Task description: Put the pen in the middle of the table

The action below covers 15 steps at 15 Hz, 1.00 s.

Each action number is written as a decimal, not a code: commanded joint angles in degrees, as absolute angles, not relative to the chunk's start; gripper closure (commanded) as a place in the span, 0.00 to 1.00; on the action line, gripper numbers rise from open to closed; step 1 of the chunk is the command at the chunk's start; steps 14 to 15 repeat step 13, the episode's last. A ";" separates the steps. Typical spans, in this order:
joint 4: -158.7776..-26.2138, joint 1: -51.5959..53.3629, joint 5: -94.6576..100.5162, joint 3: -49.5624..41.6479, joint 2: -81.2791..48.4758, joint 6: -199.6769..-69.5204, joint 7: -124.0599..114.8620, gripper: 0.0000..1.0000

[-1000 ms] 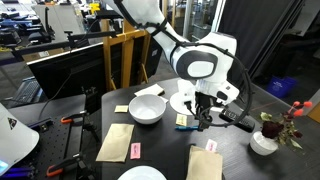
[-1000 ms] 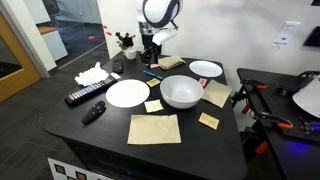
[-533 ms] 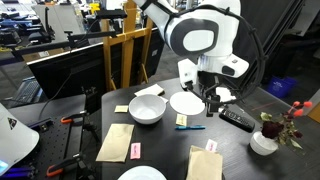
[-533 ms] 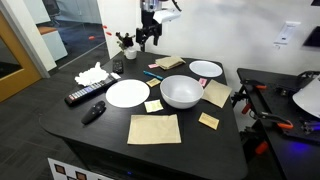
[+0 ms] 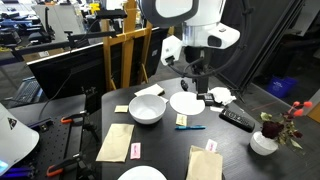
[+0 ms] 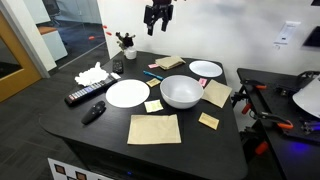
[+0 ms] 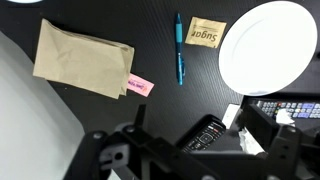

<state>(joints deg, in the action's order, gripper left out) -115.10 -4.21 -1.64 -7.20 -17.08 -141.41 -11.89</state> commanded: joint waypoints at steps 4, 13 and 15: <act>-126.28 -4.42 -2.63 -6.53 -4.21 -139.87 -11.39 0.00; -127.36 -4.56 -1.65 -6.30 -3.07 -140.04 -11.82 0.00; -127.36 -4.56 -1.65 -6.30 -3.07 -140.04 -11.82 0.00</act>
